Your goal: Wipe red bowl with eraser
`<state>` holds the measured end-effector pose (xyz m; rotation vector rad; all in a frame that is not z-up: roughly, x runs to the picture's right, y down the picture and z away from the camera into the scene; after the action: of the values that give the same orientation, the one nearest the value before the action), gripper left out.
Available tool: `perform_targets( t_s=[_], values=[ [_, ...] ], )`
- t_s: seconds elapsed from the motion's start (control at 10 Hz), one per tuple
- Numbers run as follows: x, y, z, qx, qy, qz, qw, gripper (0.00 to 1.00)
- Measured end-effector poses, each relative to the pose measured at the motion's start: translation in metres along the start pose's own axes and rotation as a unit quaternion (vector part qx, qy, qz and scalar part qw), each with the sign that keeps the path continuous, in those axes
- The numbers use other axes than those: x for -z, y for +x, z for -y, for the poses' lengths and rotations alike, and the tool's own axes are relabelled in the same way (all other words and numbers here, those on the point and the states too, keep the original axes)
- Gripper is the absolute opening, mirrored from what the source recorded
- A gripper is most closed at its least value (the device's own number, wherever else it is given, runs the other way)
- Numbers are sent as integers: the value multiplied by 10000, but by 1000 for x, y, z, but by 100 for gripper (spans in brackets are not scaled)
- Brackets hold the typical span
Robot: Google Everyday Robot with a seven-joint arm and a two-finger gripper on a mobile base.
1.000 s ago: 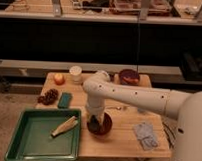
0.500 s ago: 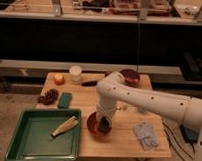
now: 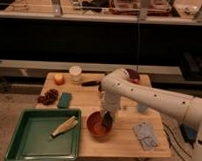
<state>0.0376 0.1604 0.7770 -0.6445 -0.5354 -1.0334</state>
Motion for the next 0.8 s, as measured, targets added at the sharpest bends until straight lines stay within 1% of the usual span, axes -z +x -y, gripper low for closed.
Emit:
perform_targets(
  t_s=[0.3,0.4,0.5,0.7,0.8],
  values=[
    [-7,-10,36,260,-35,51,9996,0],
    [-10,-17,52,407,-55,85,9991,0],
    [-11,-21,61,539,-75,99,9985,0],
    [-11,-34,67,774,-91,132,9969,0],
    [-10,-41,66,855,-102,149,9962,0]
  ],
)
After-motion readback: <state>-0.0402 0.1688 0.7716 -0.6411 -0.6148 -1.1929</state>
